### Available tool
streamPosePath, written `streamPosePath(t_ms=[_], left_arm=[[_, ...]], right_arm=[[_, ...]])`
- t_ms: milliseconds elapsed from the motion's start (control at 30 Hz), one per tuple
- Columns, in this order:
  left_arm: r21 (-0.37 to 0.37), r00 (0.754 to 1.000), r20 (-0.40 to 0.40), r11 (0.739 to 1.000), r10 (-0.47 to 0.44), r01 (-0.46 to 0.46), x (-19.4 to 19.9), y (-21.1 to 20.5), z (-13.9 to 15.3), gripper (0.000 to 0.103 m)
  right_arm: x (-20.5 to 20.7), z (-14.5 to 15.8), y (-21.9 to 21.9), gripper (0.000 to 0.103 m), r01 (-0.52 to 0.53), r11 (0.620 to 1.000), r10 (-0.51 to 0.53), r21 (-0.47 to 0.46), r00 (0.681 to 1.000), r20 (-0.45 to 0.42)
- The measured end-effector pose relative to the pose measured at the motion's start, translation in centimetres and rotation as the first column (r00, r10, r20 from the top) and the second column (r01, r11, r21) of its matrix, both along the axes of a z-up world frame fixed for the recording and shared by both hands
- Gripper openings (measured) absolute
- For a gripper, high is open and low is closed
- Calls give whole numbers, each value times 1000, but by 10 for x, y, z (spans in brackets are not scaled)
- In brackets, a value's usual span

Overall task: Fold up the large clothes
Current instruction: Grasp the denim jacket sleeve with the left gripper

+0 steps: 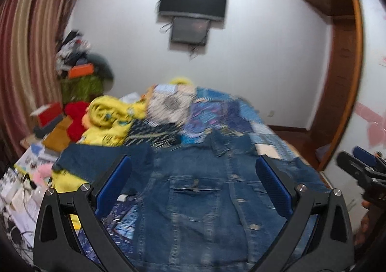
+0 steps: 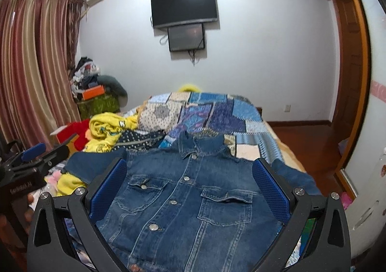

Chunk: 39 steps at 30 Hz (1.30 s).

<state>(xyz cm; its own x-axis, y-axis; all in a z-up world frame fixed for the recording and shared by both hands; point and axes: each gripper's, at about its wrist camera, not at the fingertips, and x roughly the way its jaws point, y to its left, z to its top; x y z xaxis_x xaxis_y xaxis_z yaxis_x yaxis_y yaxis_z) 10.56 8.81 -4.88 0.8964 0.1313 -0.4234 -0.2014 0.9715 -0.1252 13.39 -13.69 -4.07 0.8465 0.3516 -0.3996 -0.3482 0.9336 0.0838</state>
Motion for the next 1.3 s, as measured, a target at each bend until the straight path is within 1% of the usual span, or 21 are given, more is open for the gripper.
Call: streamPosePath(t_ms=[100,200,300,400,467,500,567,600,667,733,767,800,833,867,967,1033,1067,1133,1200,1233,1300], left_arm=[[-3,995,-71,998,64,-64,28,34,-19,103],[-5,981,-154,992,121,-123,54,72,-42,103],[7,949,-234,977,210,-214,75,111,-68,103],[-2,920,-312,968,237,-250,90,148,-96,103],[-36,896,-371,961,243,-275,99,176,-119,103],[-55,889,-393,959,236,-279,103,186,-128,103],[-119,877,-434,952,206,-282,108,210,-152,103],[-143,873,-448,948,195,-286,108,216,-158,103],[-195,856,-482,930,185,-310,108,236,-178,103],[-246,849,-503,915,162,-320,109,250,-194,103],[-267,846,-510,908,152,-324,109,256,-200,103],[-299,849,-511,899,133,-320,110,263,-208,103],[-328,852,-510,890,116,-317,110,267,-212,103],[-360,857,-506,878,99,-315,110,272,-216,100],[-476,875,-483,824,47,-307,111,288,-230,89],[-526,883,-469,796,21,-298,116,295,-237,87],[-541,886,-463,787,16,-296,118,298,-239,86],[-573,889,-457,764,2,-297,123,302,-244,82],[-600,890,-457,743,-14,-297,128,307,-249,72],[-608,888,-460,734,-16,-302,131,309,-252,70],[-610,881,-472,726,-11,-318,137,313,-256,63]], right_arm=[[28,-14,3,103,-5,1000,5,-1,998,-66],[57,-29,4,103,13,1000,-13,-4,990,-143],[83,-44,6,103,48,998,-55,-38,976,-212],[106,-58,8,103,81,993,-101,-87,960,-261],[116,-66,10,103,99,988,-128,-116,950,-286],[121,-71,10,103,105,986,-141,-130,943,-302],[129,-77,12,103,108,983,-152,-147,931,-333],[135,-81,13,103,111,981,-161,-161,923,-349],[142,-86,15,103,119,975,-180,-188,916,-357],[148,-92,16,103,139,960,-218,-244,916,-336],[153,-94,18,103,139,957,-221,-255,917,-331],[155,-97,20,103,127,953,-218,-276,918,-332],[158,-99,22,103,111,952,-209,-284,917,-341],[161,-103,24,103,84,955,-189,-286,911,-367],[167,-110,24,103,54,961,-169,-272,893,-418],[171,-114,24,103,54,963,-168,-263,885,-434],[172,-115,23,103,54,964,-170,-261,880,-444],[175,-118,23,103,52,967,-165,-248,871,-462],[176,-118,21,103,49,972,-156,-228,863,-480],[176,-118,21,103,49,974,-153,-219,861,-485],[176,-117,18,103,52,979,-147,-200,854,-499]])
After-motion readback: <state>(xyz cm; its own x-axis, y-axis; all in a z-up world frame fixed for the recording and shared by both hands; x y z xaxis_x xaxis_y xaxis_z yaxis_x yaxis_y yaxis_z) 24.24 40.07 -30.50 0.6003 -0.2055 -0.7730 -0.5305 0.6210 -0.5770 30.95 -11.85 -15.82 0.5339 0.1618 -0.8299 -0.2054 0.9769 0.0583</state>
